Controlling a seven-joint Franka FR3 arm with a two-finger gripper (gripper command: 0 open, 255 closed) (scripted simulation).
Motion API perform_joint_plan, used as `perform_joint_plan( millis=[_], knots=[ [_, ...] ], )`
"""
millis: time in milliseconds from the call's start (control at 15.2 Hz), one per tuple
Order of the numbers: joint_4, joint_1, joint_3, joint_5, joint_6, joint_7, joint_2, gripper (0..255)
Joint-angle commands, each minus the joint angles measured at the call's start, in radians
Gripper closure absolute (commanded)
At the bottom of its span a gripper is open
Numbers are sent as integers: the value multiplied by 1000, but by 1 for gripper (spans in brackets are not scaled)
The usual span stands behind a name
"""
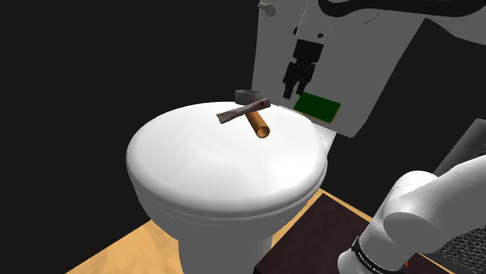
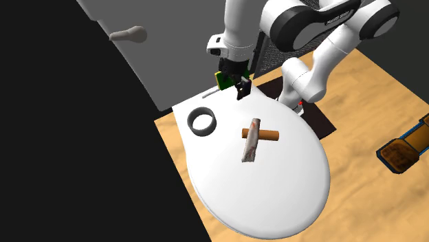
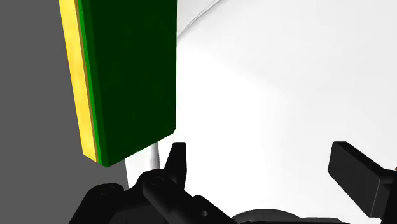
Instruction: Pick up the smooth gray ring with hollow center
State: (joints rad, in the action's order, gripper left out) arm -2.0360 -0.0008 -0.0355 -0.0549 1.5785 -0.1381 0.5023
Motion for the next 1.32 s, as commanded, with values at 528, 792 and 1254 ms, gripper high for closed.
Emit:
perform_joint_plan(
  millis=[528, 792, 1254],
  knots=[
    [461, 5, -19, -63, -69, 14, -469, 0],
    [509, 4, -20, -74, -64, 13, -532, 0],
    [411, 5, -19, -73, 16, 6, -514, 0]
  ],
)
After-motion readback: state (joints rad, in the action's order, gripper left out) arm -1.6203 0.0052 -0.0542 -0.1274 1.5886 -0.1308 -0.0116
